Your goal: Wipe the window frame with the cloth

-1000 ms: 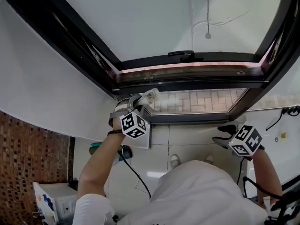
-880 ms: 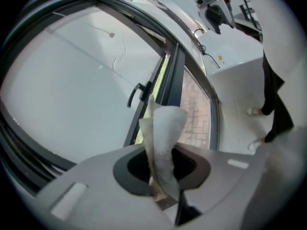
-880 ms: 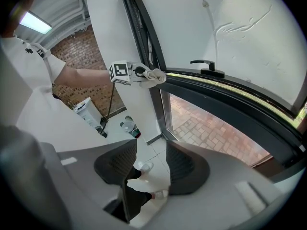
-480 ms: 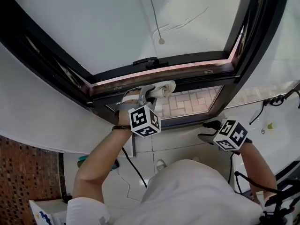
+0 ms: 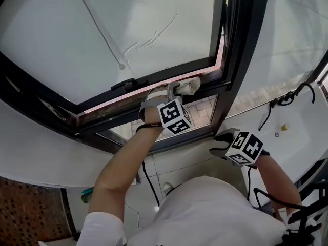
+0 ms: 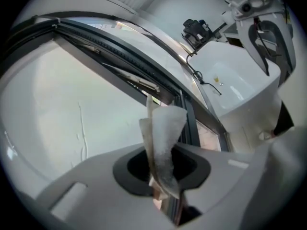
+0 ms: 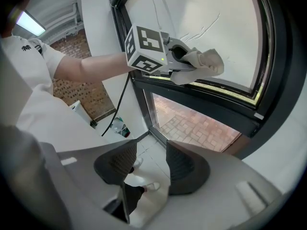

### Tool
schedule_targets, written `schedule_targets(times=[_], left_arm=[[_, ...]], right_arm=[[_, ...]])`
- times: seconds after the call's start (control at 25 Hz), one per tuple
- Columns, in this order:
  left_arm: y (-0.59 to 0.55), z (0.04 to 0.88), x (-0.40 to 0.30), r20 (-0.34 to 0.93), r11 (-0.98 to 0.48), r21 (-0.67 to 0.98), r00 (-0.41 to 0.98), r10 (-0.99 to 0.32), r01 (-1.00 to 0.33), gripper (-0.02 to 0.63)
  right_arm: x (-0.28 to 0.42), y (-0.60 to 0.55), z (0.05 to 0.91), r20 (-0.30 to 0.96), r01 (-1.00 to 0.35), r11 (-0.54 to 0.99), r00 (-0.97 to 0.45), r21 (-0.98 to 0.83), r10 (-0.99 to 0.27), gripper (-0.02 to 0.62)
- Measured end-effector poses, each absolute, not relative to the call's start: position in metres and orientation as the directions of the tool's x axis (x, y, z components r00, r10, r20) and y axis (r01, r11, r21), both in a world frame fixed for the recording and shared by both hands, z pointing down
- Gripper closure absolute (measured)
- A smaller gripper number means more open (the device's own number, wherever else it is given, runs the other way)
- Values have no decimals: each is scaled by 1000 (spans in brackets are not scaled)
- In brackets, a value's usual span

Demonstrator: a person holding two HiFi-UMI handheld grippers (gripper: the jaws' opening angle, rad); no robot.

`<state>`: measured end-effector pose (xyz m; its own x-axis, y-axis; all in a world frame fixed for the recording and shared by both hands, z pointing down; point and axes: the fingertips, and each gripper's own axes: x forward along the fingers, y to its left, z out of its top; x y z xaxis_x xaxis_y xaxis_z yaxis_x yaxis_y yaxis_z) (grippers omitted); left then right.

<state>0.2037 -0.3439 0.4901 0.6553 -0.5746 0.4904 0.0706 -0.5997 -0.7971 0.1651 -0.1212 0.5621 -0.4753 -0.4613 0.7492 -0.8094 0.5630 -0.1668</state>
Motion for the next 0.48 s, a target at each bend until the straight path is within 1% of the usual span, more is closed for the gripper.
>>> schedule_targets(times=[0.24, 0.48], left_arm=[[-340, 501, 276, 505, -570, -812, 638, -581, 124, 515], [-337, 525, 323, 552, -577, -799, 587, -592, 169, 515]], right_arm=[[205, -104, 564, 752, -833, 527, -455, -170, -477, 400], [233, -88, 568, 745, -854, 488, -441, -179, -500, 400]])
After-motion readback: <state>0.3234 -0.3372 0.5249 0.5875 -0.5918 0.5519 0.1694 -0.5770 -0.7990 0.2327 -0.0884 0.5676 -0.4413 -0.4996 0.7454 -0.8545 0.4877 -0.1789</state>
